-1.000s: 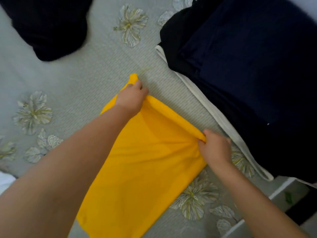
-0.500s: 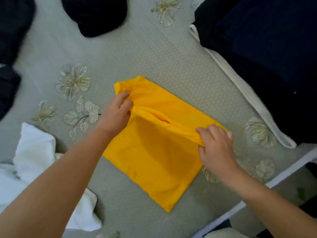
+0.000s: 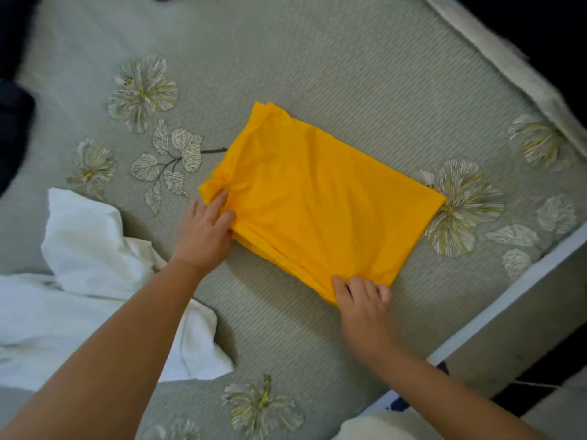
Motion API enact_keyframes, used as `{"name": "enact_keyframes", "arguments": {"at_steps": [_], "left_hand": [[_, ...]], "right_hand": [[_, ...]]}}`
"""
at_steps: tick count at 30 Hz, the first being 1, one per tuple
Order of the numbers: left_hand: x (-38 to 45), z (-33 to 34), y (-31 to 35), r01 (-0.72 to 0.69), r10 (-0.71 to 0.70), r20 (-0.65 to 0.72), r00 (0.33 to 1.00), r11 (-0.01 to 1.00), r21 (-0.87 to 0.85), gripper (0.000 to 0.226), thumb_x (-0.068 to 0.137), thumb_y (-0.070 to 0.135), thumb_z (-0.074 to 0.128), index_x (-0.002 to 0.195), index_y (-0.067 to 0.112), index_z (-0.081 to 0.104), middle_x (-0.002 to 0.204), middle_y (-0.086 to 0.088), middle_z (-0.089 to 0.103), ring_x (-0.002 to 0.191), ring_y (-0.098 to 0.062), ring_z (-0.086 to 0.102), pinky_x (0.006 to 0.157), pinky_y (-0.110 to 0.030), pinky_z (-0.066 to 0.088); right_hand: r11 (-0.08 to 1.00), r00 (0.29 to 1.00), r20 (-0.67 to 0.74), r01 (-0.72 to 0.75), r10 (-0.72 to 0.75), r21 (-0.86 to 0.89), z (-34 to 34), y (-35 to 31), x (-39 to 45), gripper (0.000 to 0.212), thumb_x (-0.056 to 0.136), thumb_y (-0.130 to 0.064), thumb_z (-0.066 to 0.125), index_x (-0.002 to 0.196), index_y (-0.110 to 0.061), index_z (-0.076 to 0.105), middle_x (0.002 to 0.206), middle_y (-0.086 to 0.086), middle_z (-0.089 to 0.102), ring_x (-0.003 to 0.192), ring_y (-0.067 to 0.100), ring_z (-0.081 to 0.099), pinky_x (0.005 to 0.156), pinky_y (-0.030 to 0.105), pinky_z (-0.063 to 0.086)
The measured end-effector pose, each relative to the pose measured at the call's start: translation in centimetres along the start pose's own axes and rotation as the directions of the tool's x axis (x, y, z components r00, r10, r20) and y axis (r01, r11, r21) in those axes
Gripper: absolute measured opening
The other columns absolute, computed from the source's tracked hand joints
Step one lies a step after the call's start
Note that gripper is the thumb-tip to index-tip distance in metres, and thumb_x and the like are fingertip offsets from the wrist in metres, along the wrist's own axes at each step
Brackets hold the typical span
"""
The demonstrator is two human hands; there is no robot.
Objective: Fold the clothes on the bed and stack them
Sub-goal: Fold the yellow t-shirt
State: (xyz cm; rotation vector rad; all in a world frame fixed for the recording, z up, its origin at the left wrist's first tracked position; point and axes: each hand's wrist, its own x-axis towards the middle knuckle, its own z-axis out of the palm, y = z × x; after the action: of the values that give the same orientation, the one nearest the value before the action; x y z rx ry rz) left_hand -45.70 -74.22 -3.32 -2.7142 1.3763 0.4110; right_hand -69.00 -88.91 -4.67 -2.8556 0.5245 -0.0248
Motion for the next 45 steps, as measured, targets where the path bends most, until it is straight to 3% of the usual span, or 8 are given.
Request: {"name": "enact_keyframes", "arguments": {"at_steps": [4,9,12,17,25,34,39,45], "left_hand": [[-2.3,1.9,0.2,0.244,-0.233,0.165,0.958,0.969,-0.050,0.053,0.083,0.011,0.060,0.134,0.009,0.044,0.150,-0.019,0.019,0.132,-0.054,0.012,0.105,-0.064,0.007],[-2.9,1.4,0.7,0.005,-0.007,0.043,0.999,0.999,0.042,0.067,0.056,0.025,0.086,0.112,-0.003,0.062,0.120,-0.031,0.055,0.107,-0.058,0.048,0.078,-0.074,0.032],[-1.5,1.9,0.4,-0.185,0.187,-0.034,0.982,0.981,0.060,0.050,0.084,0.037,0.051,0.112,-0.004,0.060,0.114,-0.026,0.060,0.101,-0.048,0.057,0.073,-0.064,0.044],[0.9,1.9,-0.1,-0.187,0.190,-0.077,0.979,0.982,0.039,0.049,0.061,0.000,0.062,0.110,-0.009,0.060,0.112,-0.029,0.061,0.098,-0.050,0.057,0.076,-0.063,0.043],[2.2,1.3,1.3,-0.094,0.094,-0.099,0.991,0.996,0.002,0.047,0.053,-0.013,0.058,0.100,-0.015,0.062,0.102,-0.035,0.061,0.087,-0.055,0.058,0.067,-0.066,0.042],[7.3,-6.7,7.1,-0.128,0.116,-0.201,0.973,0.990,-0.051,0.049,0.051,-0.025,0.055,0.100,-0.020,0.059,0.102,-0.039,0.059,0.087,-0.058,0.057,0.058,-0.065,0.044],[16.7,-14.8,11.7,-0.136,0.100,-0.337,0.936,0.987,-0.085,0.047,0.065,-0.022,0.048,0.111,-0.018,0.055,0.116,-0.039,0.052,0.104,-0.054,0.053,0.085,-0.056,0.045],[30.3,-27.0,17.9,-0.224,0.106,-0.509,0.854,0.959,-0.175,0.045,0.080,-0.018,0.044,0.125,-0.011,0.046,0.133,-0.033,0.040,0.127,-0.045,0.037,0.108,-0.045,0.025]], "right_hand": [[0.993,0.993,0.110,-0.027,0.039,-0.114,1.1,-0.5,-1.6,0.056,0.051,-0.034,0.086,0.098,-0.008,0.071,0.088,0.009,0.070,0.078,0.026,0.068,0.080,0.042,0.040],[0.994,0.995,0.100,0.040,-0.030,-0.100,2.1,-1.2,-1.1,0.106,0.043,-0.055,0.083,0.124,-0.005,0.039,0.133,0.018,0.047,0.134,0.035,0.025,0.109,0.048,0.009],[0.989,0.983,0.176,0.083,-0.061,-0.121,3.2,-1.3,0.4,0.098,0.058,-0.066,0.068,0.127,-0.006,0.032,0.150,0.017,0.008,0.140,0.035,0.003,0.110,0.048,0.003],[0.989,0.998,0.018,0.070,-0.068,-0.127,4.6,0.1,1.5,0.048,0.084,-0.023,0.039,0.125,-0.001,0.035,0.141,0.021,0.036,0.141,0.028,-0.013,0.108,0.047,0.007],[0.971,0.970,-0.046,0.237,-0.238,-0.035,3.2,2.6,3.8,0.046,0.069,-0.008,0.035,0.096,-0.004,0.072,0.105,0.013,0.069,0.098,0.026,0.066,0.084,0.041,0.051],[0.985,0.984,0.107,0.132,-0.144,0.109,-7.8,12.7,10.4,0.079,0.020,0.024,0.078,0.097,0.018,0.062,0.100,0.034,0.064,0.088,0.049,0.062,0.063,0.054,0.050],[0.973,0.999,0.041,-0.044,0.035,0.225,-16.6,19.7,17.0,0.062,0.068,0.025,0.051,0.128,0.012,0.041,0.136,0.029,0.040,0.128,0.040,0.040,0.106,0.035,0.028],[0.949,0.965,-0.155,-0.166,0.213,0.268,-29.1,28.4,23.7,0.059,0.079,0.018,0.044,0.135,0.004,0.036,0.142,0.023,0.037,0.131,0.033,0.037,0.107,0.029,0.025]]}}
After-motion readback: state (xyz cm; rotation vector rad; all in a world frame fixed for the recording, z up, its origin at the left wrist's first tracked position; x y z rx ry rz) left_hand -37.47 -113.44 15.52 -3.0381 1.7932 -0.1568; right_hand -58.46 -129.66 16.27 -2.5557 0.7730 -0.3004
